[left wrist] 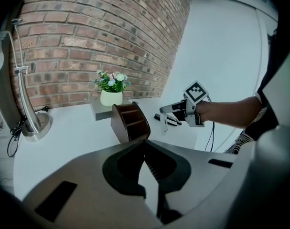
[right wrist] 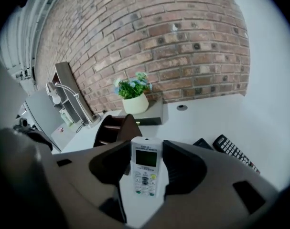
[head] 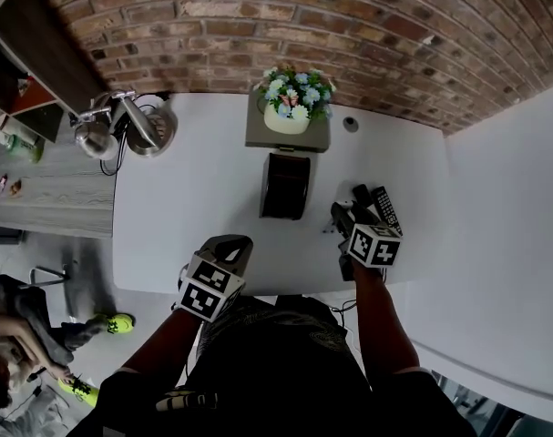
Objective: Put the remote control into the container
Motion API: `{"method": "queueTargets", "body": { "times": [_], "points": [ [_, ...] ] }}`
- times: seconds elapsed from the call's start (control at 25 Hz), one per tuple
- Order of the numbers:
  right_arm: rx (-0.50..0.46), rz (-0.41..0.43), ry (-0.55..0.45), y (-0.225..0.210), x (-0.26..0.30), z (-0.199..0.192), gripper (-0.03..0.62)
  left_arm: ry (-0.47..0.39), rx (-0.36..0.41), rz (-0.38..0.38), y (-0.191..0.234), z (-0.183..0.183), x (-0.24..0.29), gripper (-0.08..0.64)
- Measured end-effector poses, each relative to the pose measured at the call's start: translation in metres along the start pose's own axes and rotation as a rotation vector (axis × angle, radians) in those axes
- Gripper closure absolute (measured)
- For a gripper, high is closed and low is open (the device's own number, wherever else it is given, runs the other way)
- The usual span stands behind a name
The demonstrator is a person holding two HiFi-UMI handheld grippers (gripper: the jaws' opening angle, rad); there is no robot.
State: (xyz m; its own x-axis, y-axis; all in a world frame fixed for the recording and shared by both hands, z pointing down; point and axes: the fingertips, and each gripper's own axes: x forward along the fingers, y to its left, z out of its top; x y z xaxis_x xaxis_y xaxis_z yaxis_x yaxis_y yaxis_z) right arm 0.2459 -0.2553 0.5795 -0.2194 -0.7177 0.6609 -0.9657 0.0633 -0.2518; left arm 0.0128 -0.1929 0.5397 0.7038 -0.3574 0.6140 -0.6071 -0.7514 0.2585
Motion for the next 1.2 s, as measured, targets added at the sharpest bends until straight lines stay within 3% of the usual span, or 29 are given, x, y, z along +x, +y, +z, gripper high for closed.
{"method": "queueTargets", "body": {
  "times": [0.2, 0.32, 0.52, 0.72, 0.88, 1.2],
  "points": [
    [-0.020, 0.061, -0.203, 0.045, -0.036, 0.079, 0.374, -0.006, 0.018, -0.011, 0.000, 0.004, -0.002, 0.566],
    [-0.044, 0.110, -0.301, 0.074, -0.028, 0.122, 0.374, -0.017, 0.020, -0.003, 0.003, 0.006, -0.005, 0.566],
    [-0.088, 0.106, -0.367, 0.102, 0.016, 0.148, 0.374, -0.037, 0.012, 0.018, 0.003, 0.005, -0.020, 0.566],
    [-0.127, 0.046, -0.355, 0.104, 0.058, 0.138, 0.374, -0.047, -0.043, 0.090, 0.021, -0.013, -0.046, 0.566],
    [-0.161, 0.020, -0.280, 0.101, 0.078, 0.111, 0.374, -0.050, -0.095, 0.138, 0.031, -0.030, -0.061, 0.566],
    [-0.162, 0.017, -0.138, 0.099, 0.099, 0.074, 0.374, -0.057, -0.087, 0.131, 0.029, -0.032, -0.064, 0.566]
  ]
}}
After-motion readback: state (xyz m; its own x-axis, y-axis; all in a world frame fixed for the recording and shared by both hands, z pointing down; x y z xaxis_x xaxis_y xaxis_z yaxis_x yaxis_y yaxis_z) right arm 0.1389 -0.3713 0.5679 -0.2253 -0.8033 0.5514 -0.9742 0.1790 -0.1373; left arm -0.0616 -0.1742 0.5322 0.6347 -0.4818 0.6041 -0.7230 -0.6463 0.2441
